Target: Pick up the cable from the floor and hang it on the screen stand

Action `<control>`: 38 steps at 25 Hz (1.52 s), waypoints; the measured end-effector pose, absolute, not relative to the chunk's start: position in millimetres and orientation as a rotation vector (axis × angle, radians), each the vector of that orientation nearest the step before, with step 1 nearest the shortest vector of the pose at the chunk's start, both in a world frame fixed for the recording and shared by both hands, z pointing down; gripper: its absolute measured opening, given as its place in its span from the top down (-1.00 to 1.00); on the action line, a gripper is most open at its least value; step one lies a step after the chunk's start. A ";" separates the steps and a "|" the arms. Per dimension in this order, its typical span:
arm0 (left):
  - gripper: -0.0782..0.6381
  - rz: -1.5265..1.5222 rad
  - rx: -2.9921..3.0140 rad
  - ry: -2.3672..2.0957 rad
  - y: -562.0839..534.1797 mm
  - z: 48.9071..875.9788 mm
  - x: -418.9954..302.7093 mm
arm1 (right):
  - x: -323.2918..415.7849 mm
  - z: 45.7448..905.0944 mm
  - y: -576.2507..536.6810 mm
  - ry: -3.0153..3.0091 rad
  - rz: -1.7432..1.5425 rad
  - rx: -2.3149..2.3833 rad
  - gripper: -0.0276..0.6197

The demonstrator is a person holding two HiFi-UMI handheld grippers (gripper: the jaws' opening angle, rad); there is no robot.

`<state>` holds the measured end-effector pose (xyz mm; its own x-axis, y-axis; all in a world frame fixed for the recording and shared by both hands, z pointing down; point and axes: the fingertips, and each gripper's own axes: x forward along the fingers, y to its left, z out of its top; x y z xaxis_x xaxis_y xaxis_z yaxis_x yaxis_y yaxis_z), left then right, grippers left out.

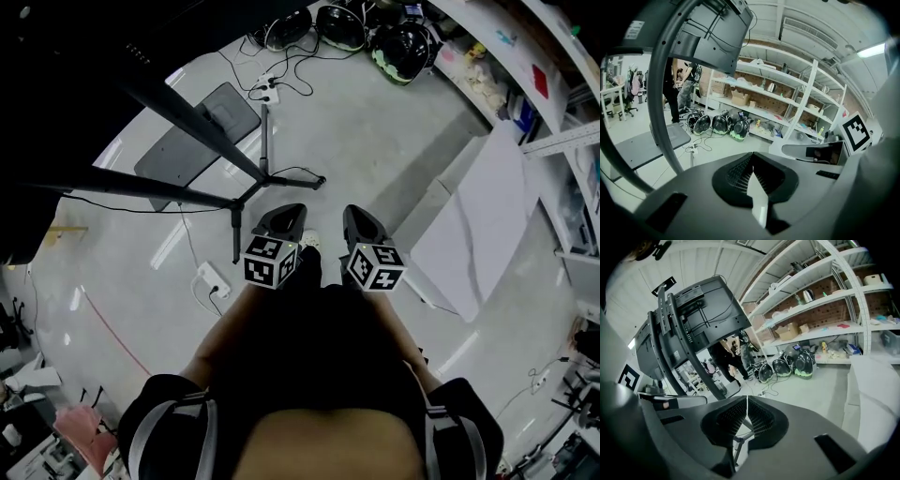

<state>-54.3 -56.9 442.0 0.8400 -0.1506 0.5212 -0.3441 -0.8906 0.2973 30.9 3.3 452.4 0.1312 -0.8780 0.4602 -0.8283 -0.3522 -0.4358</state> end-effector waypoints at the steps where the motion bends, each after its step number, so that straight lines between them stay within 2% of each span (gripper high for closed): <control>1: 0.76 0.724 2.635 -0.367 -63.8 446.6 -53.8 | 32.4 455.9 -2.4 1.734 -1.038 -2.304 0.84; 26: 0.76 0.923 2.587 -0.125 -137.8 538.6 25.8 | 110.6 559.1 -64.9 1.771 -1.242 -2.308 0.84; 38: 0.76 1.034 2.482 -0.058 -159.2 638.5 67.8 | 148.2 638.2 -97.2 1.630 -1.255 -2.265 0.84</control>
